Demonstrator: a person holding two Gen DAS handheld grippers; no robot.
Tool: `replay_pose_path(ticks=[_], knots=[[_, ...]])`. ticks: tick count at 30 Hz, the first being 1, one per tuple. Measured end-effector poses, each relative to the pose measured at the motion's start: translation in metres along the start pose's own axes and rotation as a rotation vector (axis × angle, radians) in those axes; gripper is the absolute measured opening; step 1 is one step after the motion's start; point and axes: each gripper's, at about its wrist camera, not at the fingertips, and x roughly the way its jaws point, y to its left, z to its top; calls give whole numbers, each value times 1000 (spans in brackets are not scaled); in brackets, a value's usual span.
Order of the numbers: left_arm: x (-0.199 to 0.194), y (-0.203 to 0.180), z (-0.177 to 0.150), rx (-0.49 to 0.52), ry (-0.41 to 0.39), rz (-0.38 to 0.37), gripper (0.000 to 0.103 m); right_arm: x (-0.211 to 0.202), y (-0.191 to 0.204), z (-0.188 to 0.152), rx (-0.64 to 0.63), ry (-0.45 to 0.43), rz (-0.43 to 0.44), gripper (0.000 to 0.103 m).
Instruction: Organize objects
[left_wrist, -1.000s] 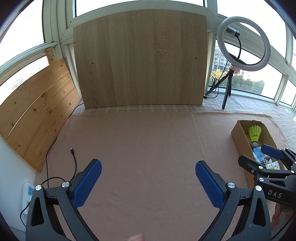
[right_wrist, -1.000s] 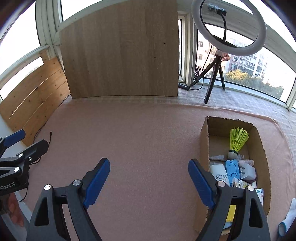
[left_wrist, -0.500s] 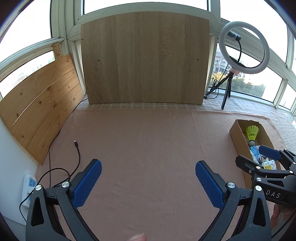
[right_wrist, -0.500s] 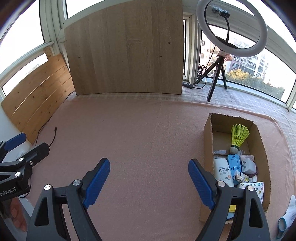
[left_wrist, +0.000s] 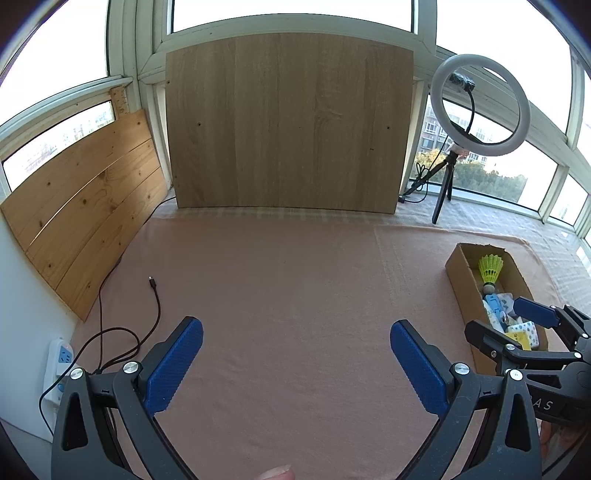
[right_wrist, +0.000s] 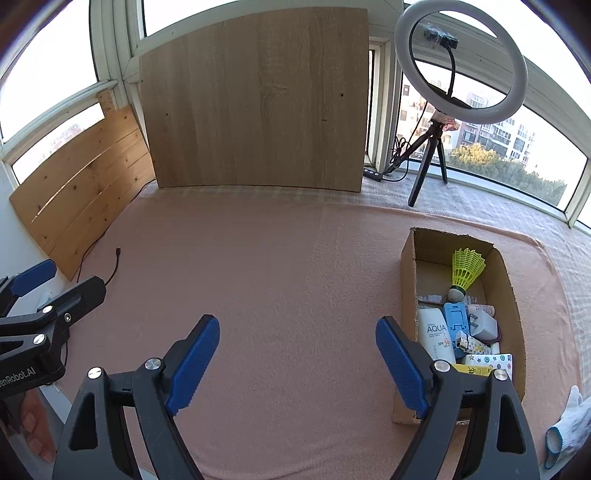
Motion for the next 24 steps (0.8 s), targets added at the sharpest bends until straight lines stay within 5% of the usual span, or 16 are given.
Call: replay_pose_path(ticks=[24], knots=[[-20,1,1,7,-24,-12,103,-12,2,-2,-4,-7,-12,84]])
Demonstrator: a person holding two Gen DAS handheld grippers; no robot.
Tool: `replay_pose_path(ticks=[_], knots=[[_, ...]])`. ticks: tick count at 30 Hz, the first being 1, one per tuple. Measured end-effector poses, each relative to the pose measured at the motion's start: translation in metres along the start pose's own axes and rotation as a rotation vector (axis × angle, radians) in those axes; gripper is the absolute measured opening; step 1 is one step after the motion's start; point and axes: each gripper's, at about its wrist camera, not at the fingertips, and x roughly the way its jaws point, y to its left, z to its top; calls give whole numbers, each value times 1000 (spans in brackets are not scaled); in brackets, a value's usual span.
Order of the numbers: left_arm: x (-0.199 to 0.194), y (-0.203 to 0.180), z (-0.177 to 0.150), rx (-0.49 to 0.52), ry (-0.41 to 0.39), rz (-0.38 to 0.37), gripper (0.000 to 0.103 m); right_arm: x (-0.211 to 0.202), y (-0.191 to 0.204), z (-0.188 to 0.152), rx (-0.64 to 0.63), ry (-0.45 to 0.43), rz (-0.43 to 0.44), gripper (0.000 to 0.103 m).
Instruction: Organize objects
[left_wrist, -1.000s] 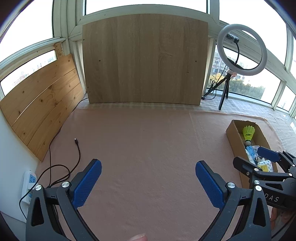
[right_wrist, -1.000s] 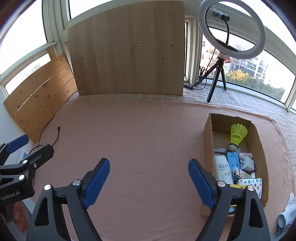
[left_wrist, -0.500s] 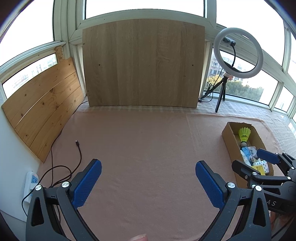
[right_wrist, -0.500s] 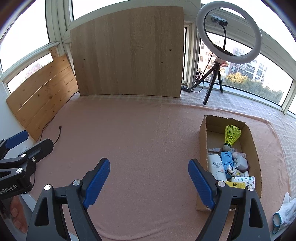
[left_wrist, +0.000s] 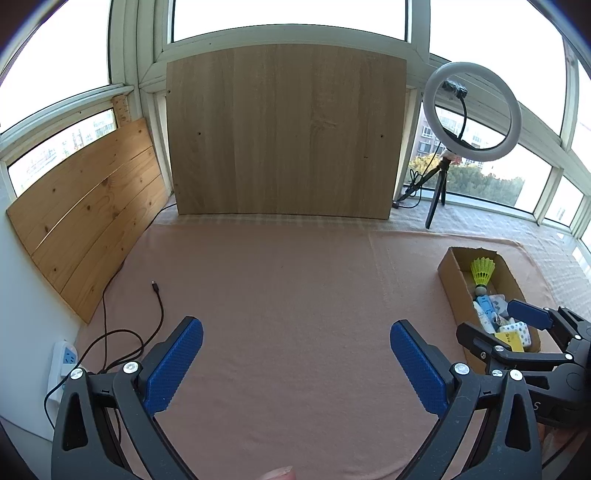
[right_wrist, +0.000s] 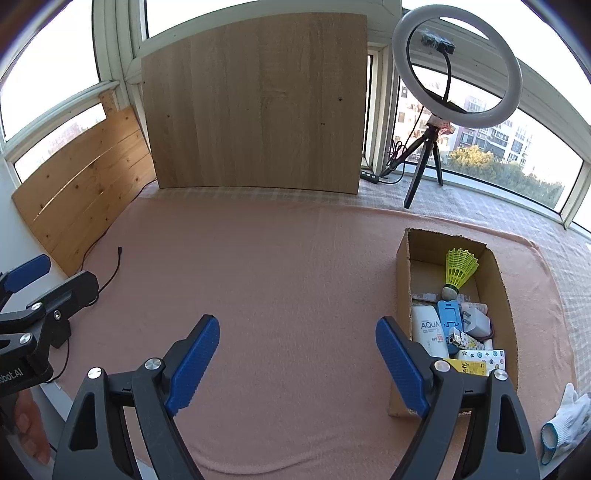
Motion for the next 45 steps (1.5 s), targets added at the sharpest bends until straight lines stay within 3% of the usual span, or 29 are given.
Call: replay_pose_path(ticks=[45], knots=[[-7,1,-2,-3,-8,3,103,-2,2,-4,0,8,2,84]])
